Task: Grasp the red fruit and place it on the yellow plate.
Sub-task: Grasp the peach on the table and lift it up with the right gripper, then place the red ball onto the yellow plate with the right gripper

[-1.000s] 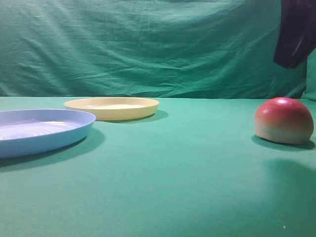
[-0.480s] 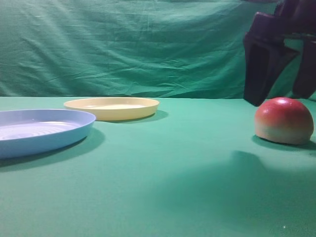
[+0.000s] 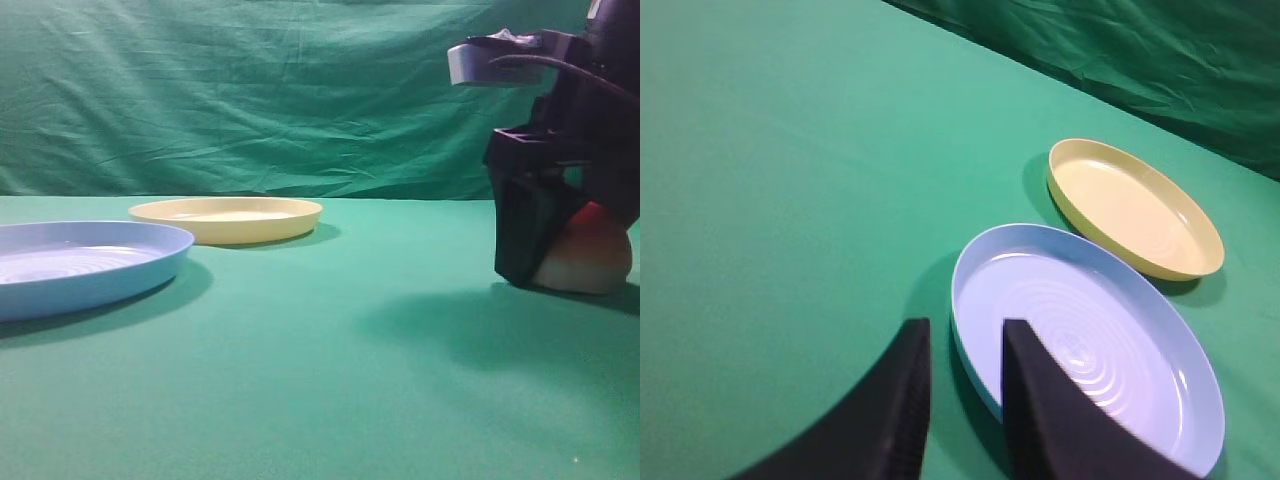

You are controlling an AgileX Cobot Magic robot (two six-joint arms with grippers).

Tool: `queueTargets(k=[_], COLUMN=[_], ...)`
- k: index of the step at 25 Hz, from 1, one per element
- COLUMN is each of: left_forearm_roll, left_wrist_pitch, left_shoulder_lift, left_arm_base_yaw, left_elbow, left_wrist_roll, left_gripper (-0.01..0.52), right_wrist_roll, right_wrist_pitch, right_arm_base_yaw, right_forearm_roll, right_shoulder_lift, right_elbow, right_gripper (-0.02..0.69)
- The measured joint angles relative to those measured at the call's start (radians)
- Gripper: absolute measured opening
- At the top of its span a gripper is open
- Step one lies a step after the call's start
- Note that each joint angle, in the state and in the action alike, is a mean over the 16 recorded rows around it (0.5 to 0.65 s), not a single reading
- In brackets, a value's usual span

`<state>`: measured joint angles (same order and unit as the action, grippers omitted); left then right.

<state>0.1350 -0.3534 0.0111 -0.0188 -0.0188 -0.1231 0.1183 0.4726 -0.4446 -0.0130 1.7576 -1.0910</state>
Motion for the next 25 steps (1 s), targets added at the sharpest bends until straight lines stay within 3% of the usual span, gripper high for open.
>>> queueTargets(k=[5, 14, 17, 25], left_forearm_roll=[0.000, 0.000, 0.000, 0.000], left_wrist_pitch=[0.000, 0.000, 0.000, 0.000], left_shoulder_lift=[0.000, 0.000, 0.000, 0.000], left_arm_base_yaw=[0.000, 0.000, 0.000, 0.000], left_elbow=[0.000, 0.000, 0.000, 0.000], left_wrist_roll=[0.000, 0.000, 0.000, 0.000], left_gripper=[0.157, 0.157, 0.157, 0.157], right_wrist_roll=[0.002, 0.013, 0.025, 0.063], right_wrist_pitch=[0.005, -0.004, -0.005, -0.011], right_arm_base_yaw=[-0.053, -0.163, -0.183, -0.197], right_forearm_roll=[-0.030, -0.074, -0.077, -0.076], right_shoulder_lift=[0.052, 0.302, 0.387, 0.510], right_elbow=[-0.214, -0.618, -0.696, -0.788], right_gripper=[0.224, 0.231, 0.275, 0.482])
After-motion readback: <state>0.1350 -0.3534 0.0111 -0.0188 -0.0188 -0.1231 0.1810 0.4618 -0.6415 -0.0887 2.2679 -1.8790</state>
